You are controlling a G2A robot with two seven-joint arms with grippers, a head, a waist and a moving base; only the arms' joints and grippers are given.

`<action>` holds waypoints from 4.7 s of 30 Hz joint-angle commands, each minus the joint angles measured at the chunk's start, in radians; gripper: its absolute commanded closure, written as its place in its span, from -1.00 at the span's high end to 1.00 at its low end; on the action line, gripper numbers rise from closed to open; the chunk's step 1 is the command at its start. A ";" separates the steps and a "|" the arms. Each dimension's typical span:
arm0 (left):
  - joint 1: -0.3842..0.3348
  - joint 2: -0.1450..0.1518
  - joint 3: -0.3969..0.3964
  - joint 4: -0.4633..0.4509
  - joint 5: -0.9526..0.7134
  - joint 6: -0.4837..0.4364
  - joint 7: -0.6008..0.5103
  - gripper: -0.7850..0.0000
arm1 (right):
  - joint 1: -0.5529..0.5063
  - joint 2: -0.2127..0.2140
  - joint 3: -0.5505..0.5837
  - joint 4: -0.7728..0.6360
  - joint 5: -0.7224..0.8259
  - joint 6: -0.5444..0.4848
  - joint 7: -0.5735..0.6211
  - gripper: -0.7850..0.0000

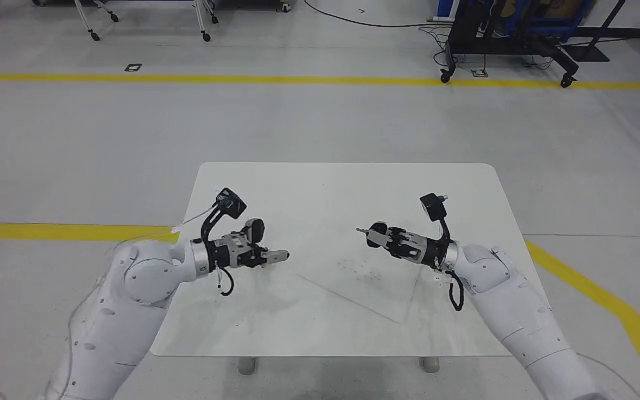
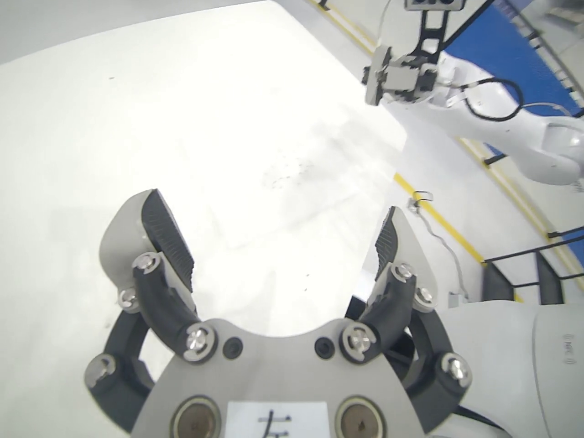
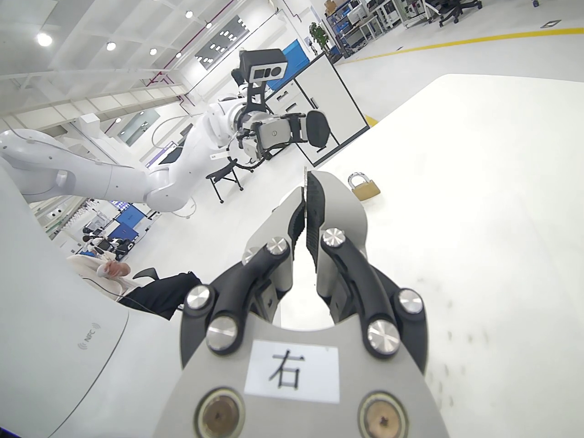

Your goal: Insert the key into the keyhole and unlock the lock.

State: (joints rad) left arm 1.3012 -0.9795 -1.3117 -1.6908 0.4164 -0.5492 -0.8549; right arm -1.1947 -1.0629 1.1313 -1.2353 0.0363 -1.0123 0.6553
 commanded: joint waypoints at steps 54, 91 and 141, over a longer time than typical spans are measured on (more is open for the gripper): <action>-0.197 -0.064 0.295 0.281 0.425 0.218 0.120 -1.00 | 0.000 0.000 0.000 0.000 0.000 0.000 0.000 -1.00; -0.704 -0.303 0.535 1.147 -1.262 0.359 -0.681 -1.00 | -0.084 -0.013 0.046 -0.108 0.029 0.086 -0.269 -1.00; -0.618 -0.363 0.537 0.908 -1.178 0.773 0.086 -1.00 | -0.214 -0.024 0.063 -0.447 0.278 1.040 -0.101 -1.00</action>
State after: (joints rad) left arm 0.6821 -1.3421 -0.7730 -0.7779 -0.7657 0.2204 -0.7679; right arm -1.4145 -1.0853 1.2036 -1.6872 0.3181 0.0097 0.5600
